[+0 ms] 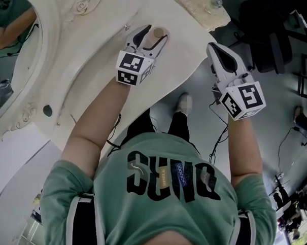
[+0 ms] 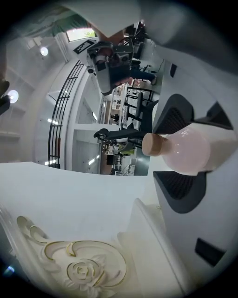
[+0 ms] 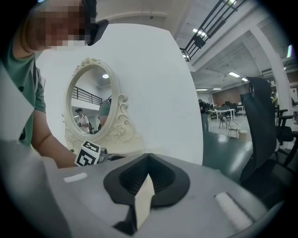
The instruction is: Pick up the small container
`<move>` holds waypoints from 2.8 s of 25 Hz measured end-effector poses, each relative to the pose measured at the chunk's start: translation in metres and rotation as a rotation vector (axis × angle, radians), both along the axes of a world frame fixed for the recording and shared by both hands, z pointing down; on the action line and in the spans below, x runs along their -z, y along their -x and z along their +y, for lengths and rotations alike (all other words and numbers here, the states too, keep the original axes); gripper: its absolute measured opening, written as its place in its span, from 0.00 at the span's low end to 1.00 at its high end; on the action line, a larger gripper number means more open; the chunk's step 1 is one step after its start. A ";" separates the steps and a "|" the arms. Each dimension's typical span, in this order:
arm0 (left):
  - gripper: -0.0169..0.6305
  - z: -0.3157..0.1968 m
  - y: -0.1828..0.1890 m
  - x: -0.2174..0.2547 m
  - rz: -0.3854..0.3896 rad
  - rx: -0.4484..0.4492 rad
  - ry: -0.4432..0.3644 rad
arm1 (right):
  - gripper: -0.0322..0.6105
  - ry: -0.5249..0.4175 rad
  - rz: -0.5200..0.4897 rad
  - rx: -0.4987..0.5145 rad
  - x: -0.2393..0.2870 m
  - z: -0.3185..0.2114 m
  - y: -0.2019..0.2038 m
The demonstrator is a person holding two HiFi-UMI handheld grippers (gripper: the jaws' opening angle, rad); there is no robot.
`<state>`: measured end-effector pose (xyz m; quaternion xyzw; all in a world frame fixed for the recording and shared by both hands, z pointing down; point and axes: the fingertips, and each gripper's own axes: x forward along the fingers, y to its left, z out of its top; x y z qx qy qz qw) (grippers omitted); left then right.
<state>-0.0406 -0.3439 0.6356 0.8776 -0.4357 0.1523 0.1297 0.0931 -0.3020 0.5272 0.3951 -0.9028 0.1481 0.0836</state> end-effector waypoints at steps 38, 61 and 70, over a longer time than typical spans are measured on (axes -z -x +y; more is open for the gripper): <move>0.23 0.003 -0.025 0.094 0.031 -0.086 -0.138 | 0.06 -0.044 -0.008 -0.043 0.034 0.013 -0.006; 0.23 0.003 -0.037 0.249 0.052 -0.098 -0.163 | 0.06 -0.133 -0.038 -0.094 0.154 0.011 -0.034; 0.23 0.005 -0.032 0.311 0.058 -0.094 -0.188 | 0.06 -0.194 -0.029 -0.078 0.210 0.010 -0.032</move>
